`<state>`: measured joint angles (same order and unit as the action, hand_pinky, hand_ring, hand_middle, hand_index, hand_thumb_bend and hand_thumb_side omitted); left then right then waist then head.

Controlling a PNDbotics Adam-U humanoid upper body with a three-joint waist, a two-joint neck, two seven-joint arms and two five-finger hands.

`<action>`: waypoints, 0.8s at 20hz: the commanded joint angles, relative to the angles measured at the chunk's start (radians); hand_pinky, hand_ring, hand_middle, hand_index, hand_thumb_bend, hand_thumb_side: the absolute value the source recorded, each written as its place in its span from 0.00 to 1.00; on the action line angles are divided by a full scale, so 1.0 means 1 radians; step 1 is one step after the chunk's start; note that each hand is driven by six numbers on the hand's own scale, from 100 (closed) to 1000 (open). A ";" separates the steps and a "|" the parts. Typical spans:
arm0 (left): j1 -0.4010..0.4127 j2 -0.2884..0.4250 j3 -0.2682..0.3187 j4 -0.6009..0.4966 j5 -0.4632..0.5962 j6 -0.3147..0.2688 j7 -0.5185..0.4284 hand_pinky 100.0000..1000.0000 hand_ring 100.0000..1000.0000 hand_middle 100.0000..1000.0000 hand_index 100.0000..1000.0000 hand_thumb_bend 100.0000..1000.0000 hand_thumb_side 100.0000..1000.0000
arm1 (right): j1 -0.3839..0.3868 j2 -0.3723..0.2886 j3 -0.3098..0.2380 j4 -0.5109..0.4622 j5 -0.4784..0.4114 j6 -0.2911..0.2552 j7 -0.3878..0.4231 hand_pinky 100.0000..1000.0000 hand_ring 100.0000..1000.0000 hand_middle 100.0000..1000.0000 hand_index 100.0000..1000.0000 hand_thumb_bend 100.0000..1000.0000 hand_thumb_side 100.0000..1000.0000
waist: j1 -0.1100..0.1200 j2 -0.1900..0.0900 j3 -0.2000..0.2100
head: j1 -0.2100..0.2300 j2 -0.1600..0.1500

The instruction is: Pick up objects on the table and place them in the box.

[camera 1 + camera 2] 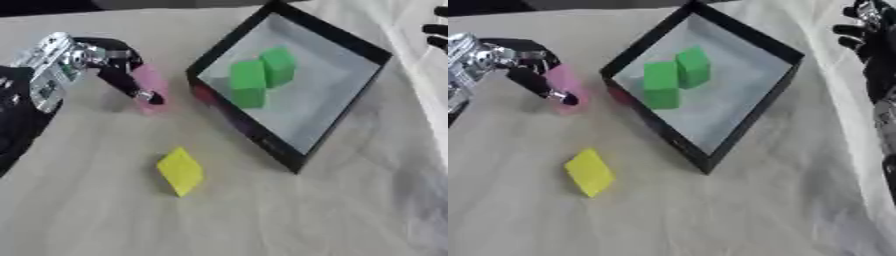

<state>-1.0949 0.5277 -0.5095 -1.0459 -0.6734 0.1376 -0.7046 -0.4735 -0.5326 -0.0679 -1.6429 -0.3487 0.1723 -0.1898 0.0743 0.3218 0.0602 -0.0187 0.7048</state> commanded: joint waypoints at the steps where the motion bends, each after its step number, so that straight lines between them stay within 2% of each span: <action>1: -0.025 0.029 -0.006 -0.041 0.013 0.006 -0.001 0.77 0.63 0.59 0.70 0.34 0.37 | -0.007 -0.017 -0.009 -0.010 0.001 0.000 0.000 0.87 0.76 0.79 0.89 0.00 0.63 | -0.002 -0.022 0.000 | 0.003 -0.009; 2: -0.023 0.033 -0.010 -0.048 0.012 0.008 -0.007 0.76 0.61 0.57 0.68 0.31 0.33 | -0.007 -0.017 -0.010 -0.010 0.001 0.000 0.000 0.87 0.76 0.79 0.89 0.00 0.63 | -0.002 -0.023 0.000 | 0.003 -0.009; 3: -0.022 0.035 -0.014 -0.053 0.012 0.009 -0.015 0.75 0.58 0.55 0.66 0.23 0.19 | -0.007 -0.018 -0.010 -0.010 0.001 0.000 0.000 0.87 0.76 0.79 0.89 0.00 0.63 | -0.002 -0.023 0.001 | 0.003 -0.009; 4: -0.020 0.038 -0.017 -0.057 0.012 0.010 -0.024 0.75 0.57 0.53 0.64 0.20 0.13 | -0.006 -0.018 -0.010 -0.010 0.001 0.000 -0.001 0.87 0.76 0.79 0.89 0.00 0.63 | -0.002 -0.024 0.001 | 0.003 -0.008; 5: -0.019 0.041 -0.017 -0.062 0.012 0.010 -0.031 0.74 0.55 0.51 0.62 0.14 0.00 | -0.005 -0.018 -0.010 -0.009 0.001 0.000 -0.001 0.87 0.76 0.79 0.89 0.00 0.63 | -0.002 -0.024 0.001 | 0.003 -0.008; 11: -0.022 0.087 -0.008 -0.137 0.039 0.008 -0.044 0.74 0.55 0.50 0.62 0.05 0.00 | -0.003 -0.024 -0.010 -0.009 0.003 0.000 0.000 0.87 0.76 0.79 0.89 0.00 0.63 | -0.002 -0.026 0.004 | 0.001 -0.002; 16: -0.058 0.138 0.017 -0.233 0.085 0.005 -0.053 0.75 0.56 0.51 0.63 0.01 0.00 | -0.004 -0.029 -0.010 -0.009 0.002 -0.002 0.001 0.87 0.76 0.79 0.89 0.00 0.63 | -0.006 -0.030 0.010 | -0.007 0.001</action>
<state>-1.1277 0.6223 -0.5141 -1.2450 -0.6015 0.1430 -0.7540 -0.4659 -0.5328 -0.0679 -1.6428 -0.3486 0.1721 -0.1895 0.0740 0.3216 0.0694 -0.0218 0.7057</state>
